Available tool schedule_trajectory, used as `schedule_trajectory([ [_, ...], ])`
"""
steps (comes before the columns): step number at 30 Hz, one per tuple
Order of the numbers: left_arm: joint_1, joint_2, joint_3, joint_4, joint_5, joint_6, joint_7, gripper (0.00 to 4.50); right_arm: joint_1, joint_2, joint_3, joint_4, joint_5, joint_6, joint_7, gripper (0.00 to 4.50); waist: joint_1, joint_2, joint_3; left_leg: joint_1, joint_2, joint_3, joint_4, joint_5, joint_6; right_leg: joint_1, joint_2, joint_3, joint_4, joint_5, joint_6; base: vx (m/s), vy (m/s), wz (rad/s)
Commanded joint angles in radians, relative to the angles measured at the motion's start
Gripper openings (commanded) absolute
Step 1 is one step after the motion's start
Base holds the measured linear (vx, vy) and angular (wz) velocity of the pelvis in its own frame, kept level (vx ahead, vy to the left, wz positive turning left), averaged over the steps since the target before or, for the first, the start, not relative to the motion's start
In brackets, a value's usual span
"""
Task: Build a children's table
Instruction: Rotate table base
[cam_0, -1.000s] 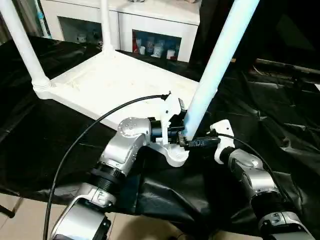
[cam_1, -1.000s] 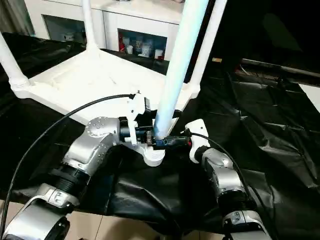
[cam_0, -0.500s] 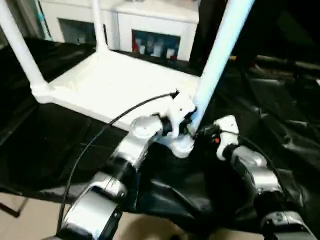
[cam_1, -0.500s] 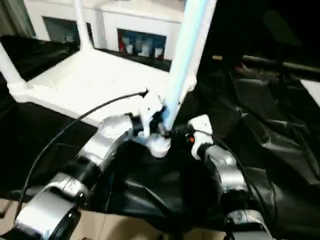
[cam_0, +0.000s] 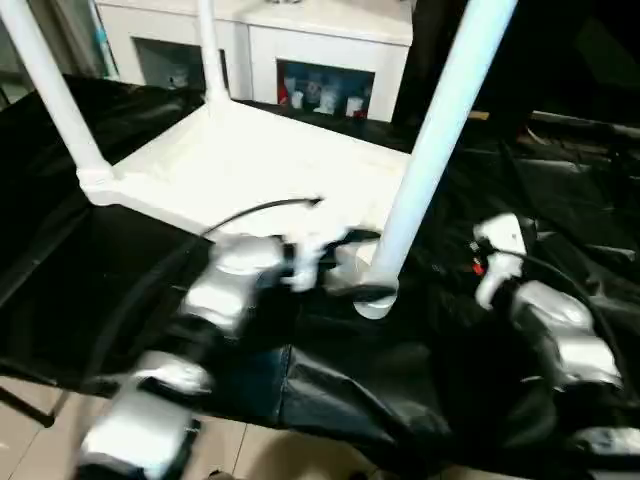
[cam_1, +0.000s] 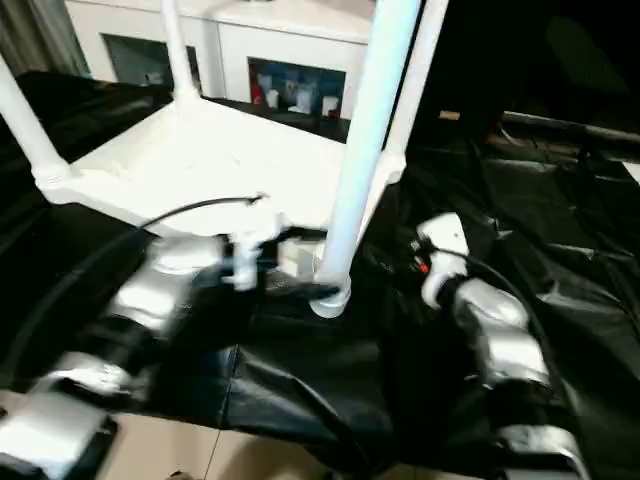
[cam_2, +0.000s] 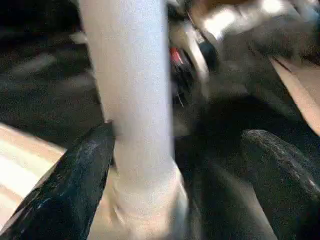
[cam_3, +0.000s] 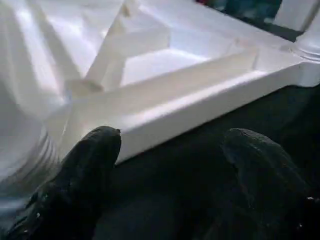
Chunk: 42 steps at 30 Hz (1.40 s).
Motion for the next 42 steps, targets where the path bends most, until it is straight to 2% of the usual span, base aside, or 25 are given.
schedule_trajectory([
  [1, -0.034, 0.031, -0.030, 0.036, 0.067, -0.005, -0.034, 4.40, 0.007, -0.040, 0.009, -0.041, -0.010, 0.011, 0.040, 3.79, 0.002, 0.002, -0.069, 0.013, -0.017, 0.019, -0.070, -0.285, 0.042, 0.052, -0.027, 0.020, -0.080, -0.289, -0.220, 0.000, 0.000, 0.00],
  [2, -0.034, 0.031, -0.030, 0.036, 0.067, -0.005, -0.034, 4.40, 0.007, -0.040, 0.009, -0.041, -0.010, 0.011, 0.040, 3.79, 0.002, 0.001, -0.069, 0.014, -0.016, 0.018, -0.070, -0.285, 0.039, 0.052, -0.027, 0.020, -0.080, -0.297, -0.210, 0.000, 0.000, 0.00],
  [4, -0.082, 0.065, -0.067, 0.150, 0.192, -0.101, 0.039, 4.40, 0.028, -0.087, 0.047, -0.069, -0.035, 0.014, 0.098, 3.79, 0.002, -0.002, -0.068, 0.013, -0.018, 0.018, -0.070, -0.286, 0.042, 0.051, -0.024, 0.019, -0.085, -0.313, -0.194, 0.000, 0.000, 0.00],
  [6, -0.117, 0.077, -0.086, 0.227, 0.261, -0.183, 0.113, 4.40, 0.050, -0.128, 0.083, -0.108, -0.050, 0.024, 0.153, 3.79, 0.012, -0.005, -0.070, 0.011, -0.018, 0.016, -0.069, -0.276, 0.047, 0.055, -0.028, 0.020, -0.085, -0.326, -0.162, 0.000, 0.000, 0.00],
  [9, -0.160, 0.070, -0.105, 0.291, 0.293, -0.219, 0.187, 4.40, 0.088, -0.176, 0.126, -0.197, -0.039, 0.070, 0.253, 3.79, 0.019, -0.007, -0.071, 0.009, -0.016, 0.017, -0.066, -0.256, 0.057, 0.056, -0.027, 0.020, -0.081, -0.285, -0.180, 0.000, 0.000, 0.00],
  [14, -0.201, 0.055, -0.124, 0.348, 0.315, -0.267, 0.234, 4.02, 0.137, -0.237, 0.174, -0.325, 0.007, 0.145, 0.370, 3.79, 0.025, -0.009, -0.074, 0.006, -0.015, 0.015, -0.065, -0.226, 0.076, 0.064, -0.030, 0.020, -0.073, -0.218, -0.203, 0.000, 0.000, 0.00],
  [15, -0.218, 0.043, -0.119, 0.384, 0.320, -0.278, 0.224, 3.78, 0.153, -0.262, 0.189, -0.370, 0.021, 0.173, 0.401, 3.79, 0.024, -0.005, -0.073, 0.007, -0.014, 0.016, -0.065, -0.236, 0.081, 0.059, -0.031, 0.021, -0.075, -0.219, -0.214, 0.000, 0.000, 0.00],
  [17, -0.237, 0.031, -0.118, 0.422, 0.327, -0.287, 0.210, 3.66, 0.167, -0.285, 0.202, -0.413, 0.030, 0.192, 0.422, 3.79, 0.028, -0.007, -0.073, 0.009, -0.014, 0.015, -0.063, -0.233, 0.077, 0.061, -0.032, 0.021, -0.076, -0.217, -0.211, 0.000, 0.000, 0.00],
  [18, -0.255, 0.024, -0.121, 0.459, 0.355, -0.313, 0.222, 3.60, 0.172, -0.293, 0.205, -0.429, 0.028, 0.199, 0.429, 3.79, 0.029, 0.001, -0.073, 0.007, -0.015, 0.014, -0.064, -0.236, 0.075, 0.062, -0.034, 0.021, -0.075, -0.225, -0.213, 0.000, 0.000, 0.00],
  [19, -0.261, 0.022, -0.125, 0.471, 0.365, -0.320, 0.225, 3.49, 0.175, -0.294, 0.205, -0.437, 0.027, 0.203, 0.428, 3.79, 0.024, -0.004, -0.073, 0.006, -0.017, 0.015, -0.063, -0.245, 0.071, 0.061, -0.032, 0.020, -0.079, -0.241, -0.206, 0.000, 0.000, 0.00],
  [21, -0.277, 0.018, -0.132, 0.496, 0.384, -0.327, 0.234, 3.25, 0.182, -0.295, 0.203, -0.453, 0.026, 0.212, 0.427, 3.79, 0.023, 0.003, -0.071, 0.007, -0.018, 0.014, -0.064, -0.261, 0.063, 0.059, -0.031, 0.019, -0.082, -0.270, -0.199, 0.000, 0.000, 0.00],
  [22, -0.279, 0.018, -0.134, 0.499, 0.386, -0.328, 0.235, 3.19, 0.183, -0.295, 0.203, -0.455, 0.025, 0.213, 0.426, 3.79, 0.022, 0.000, -0.072, 0.008, -0.018, 0.014, -0.064, -0.267, 0.062, 0.059, -0.031, 0.019, -0.084, -0.280, -0.196, 0.000, 0.000, 0.00],
  [23, -0.300, 0.013, -0.146, 0.530, 0.402, -0.327, 0.243, 3.16, 0.198, -0.298, 0.197, -0.480, 0.024, 0.224, 0.420, 3.79, 0.021, 0.013, -0.072, 0.010, -0.017, 0.012, -0.065, -0.276, 0.054, 0.058, -0.032, 0.020, -0.085, -0.282, -0.200, 0.000, 0.000, 0.00],
  [25, -0.314, 0.012, -0.159, 0.547, 0.415, -0.321, 0.239, 3.02, 0.215, -0.302, 0.190, -0.503, 0.026, 0.232, 0.414, 3.79, 0.022, 0.012, -0.073, 0.011, -0.017, 0.010, -0.066, -0.285, 0.049, 0.059, -0.031, 0.019, -0.086, -0.275, -0.196, 0.000, 0.000, 0.00],
  [26, -0.320, 0.010, -0.164, 0.556, 0.420, -0.321, 0.235, 2.90, 0.224, -0.309, 0.189, -0.516, 0.029, 0.239, 0.413, 3.79, 0.022, 0.020, -0.072, 0.012, -0.017, 0.010, -0.066, -0.288, 0.048, 0.058, -0.030, 0.019, -0.085, -0.269, -0.202, 0.000, 0.000, 0.00],
  [27, -0.326, 0.010, -0.167, 0.564, 0.423, -0.320, 0.234, 2.78, 0.234, -0.316, 0.187, -0.532, 0.033, 0.247, 0.411, 3.79, 0.020, 0.015, -0.071, 0.011, -0.017, 0.010, -0.066, -0.297, 0.047, 0.059, -0.028, 0.018, -0.086, -0.268, -0.205, 0.000, 0.000, 0.00],
  [31, -0.361, -0.004, -0.165, 0.606, 0.446, -0.324, 0.246, 2.57, 0.281, -0.343, 0.171, -0.594, 0.045, 0.275, 0.388, 3.79, 0.016, 0.028, -0.071, 0.011, -0.020, 0.011, -0.064, -0.287, 0.052, 0.063, -0.026, 0.019, -0.089, -0.246, -0.213, 0.000, 0.000, 0.00],
  [32, -0.371, -0.011, -0.164, 0.617, 0.458, -0.324, 0.254, 2.37, 0.295, -0.347, 0.164, -0.611, 0.047, 0.281, 0.380, 3.79, 0.015, 0.042, -0.071, 0.010, -0.021, 0.009, -0.063, -0.283, 0.053, 0.065, -0.027, 0.019, -0.085, -0.235, -0.221, 0.000, 0.000, 0.00],
  [33, -0.372, -0.012, -0.164, 0.618, 0.460, -0.324, 0.255, 2.32, 0.297, -0.348, 0.162, -0.614, 0.048, 0.283, 0.379, 3.79, 0.011, 0.034, -0.070, 0.007, -0.023, 0.011, -0.063, -0.287, 0.057, 0.066, -0.025, 0.018, -0.090, -0.243, -0.216, 0.000, 0.000, 0.00],
  [35, -0.387, -0.024, -0.167, 0.637, 0.475, -0.318, 0.261, 2.18, 0.333, -0.355, 0.141, -0.670, 0.055, 0.305, 0.362, 3.79, 0.009, 0.037, -0.070, 0.008, -0.025, 0.012, -0.060, -0.279, 0.064, 0.067, -0.024, 0.018, -0.092, -0.250, -0.214, 0.000, 0.000, 0.00],
  [36, -0.390, -0.027, -0.174, 0.642, 0.485, -0.317, 0.266, 2.18, 0.348, -0.359, 0.131, -0.693, 0.062, 0.315, 0.357, 3.79, 0.010, 0.052, -0.065, 0.009, -0.026, 0.011, -0.061, -0.277, 0.066, 0.064, -0.025, 0.018, -0.093, -0.268, -0.209, 0.000, 0.000, 0.00],
  [37, -0.390, -0.027, -0.174, 0.642, 0.485, -0.317, 0.266, 2.05, 0.348, -0.359, 0.131, -0.693, 0.062, 0.315, 0.357, 3.79, 0.005, 0.043, -0.066, 0.006, -0.028, 0.011, -0.060, -0.277, 0.069, 0.068, -0.023, 0.017, -0.096, -0.291, -0.195, 0.000, 0.000, 0.00],
  [39, -0.396, -0.031, -0.186, 0.651, 0.497, -0.311, 0.270, 1.83, 0.374, -0.365, 0.115, -0.732, 0.069, 0.332, 0.349, 3.79, 0.004, 0.047, -0.063, 0.007, -0.029, 0.011, -0.061, -0.279, 0.073, 0.064, -0.022, 0.016, -0.100, -0.331, -0.182, 0.000, 0.000, 0.00],
  [40, -0.400, -0.032, -0.200, 0.659, 0.515, -0.308, 0.278, 1.80, 0.397, -0.370, 0.102, -0.766, 0.077, 0.347, 0.340, 3.79, 0.002, 0.050, -0.063, 0.006, -0.029, 0.010, -0.061, -0.277, 0.072, 0.065, -0.023, 0.015, -0.101, -0.341, -0.178, 0.000, 0.000, 0.00],
  [42, -0.404, -0.035, -0.208, 0.667, 0.531, -0.298, 0.276, 1.60, 0.418, -0.376, 0.089, -0.791, 0.085, 0.358, 0.325, 3.79, -0.006, 0.066, -0.057, 0.008, -0.030, 0.008, -0.065, -0.297, 0.071, 0.060, -0.019, 0.014, -0.107, -0.368, -0.165, 0.000, 0.000, 0.00],
])
